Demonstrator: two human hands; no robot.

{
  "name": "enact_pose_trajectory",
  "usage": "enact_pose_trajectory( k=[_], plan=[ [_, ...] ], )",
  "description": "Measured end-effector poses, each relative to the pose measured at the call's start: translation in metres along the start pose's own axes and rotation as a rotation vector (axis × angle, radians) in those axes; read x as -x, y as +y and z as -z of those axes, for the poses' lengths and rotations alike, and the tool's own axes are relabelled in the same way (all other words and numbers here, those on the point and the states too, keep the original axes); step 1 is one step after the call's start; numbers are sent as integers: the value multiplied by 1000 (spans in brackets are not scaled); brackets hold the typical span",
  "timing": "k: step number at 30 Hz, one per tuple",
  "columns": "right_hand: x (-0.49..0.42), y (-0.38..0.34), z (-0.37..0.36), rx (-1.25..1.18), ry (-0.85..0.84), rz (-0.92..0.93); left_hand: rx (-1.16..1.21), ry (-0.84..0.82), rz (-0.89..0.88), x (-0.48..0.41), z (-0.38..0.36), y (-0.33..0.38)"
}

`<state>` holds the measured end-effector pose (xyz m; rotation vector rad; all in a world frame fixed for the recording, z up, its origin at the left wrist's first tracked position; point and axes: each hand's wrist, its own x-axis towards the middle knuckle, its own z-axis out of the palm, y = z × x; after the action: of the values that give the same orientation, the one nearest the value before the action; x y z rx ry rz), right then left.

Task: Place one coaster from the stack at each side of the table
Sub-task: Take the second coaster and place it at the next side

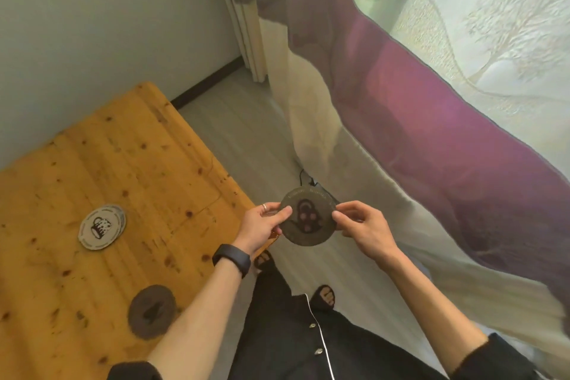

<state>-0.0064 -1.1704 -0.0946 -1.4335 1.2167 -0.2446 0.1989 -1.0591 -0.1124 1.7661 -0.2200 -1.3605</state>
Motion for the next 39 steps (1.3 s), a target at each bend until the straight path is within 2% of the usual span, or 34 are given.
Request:
enact_pose_trajectory(
  k=[4, 10, 16, 27, 29, 34, 39],
  plan=[
    [-51, -10, -3, 14, -10, -37, 77, 63, 20, -31, 1, 5],
    [-141, -45, -22, 211, -74, -25, 17, 94, 82, -90, 12, 14],
    [-224, -91, -63, 367, -267, -11, 122, 306, 143, -137, 50, 28],
    [-297, -185, -215, 743, -708, 237, 556, 788, 281, -137, 122, 16],
    [-304, -195, -242, 807, -802, 282, 670, 842, 307, -141, 125, 10],
    [-336, -215, -308, 972, -982, 398, 1136, 922, 307, -158, 140, 27],
    [-387, -239, -373, 1221, -1180, 487, 1336, 1015, 372, -197, 156, 55]
  ],
)
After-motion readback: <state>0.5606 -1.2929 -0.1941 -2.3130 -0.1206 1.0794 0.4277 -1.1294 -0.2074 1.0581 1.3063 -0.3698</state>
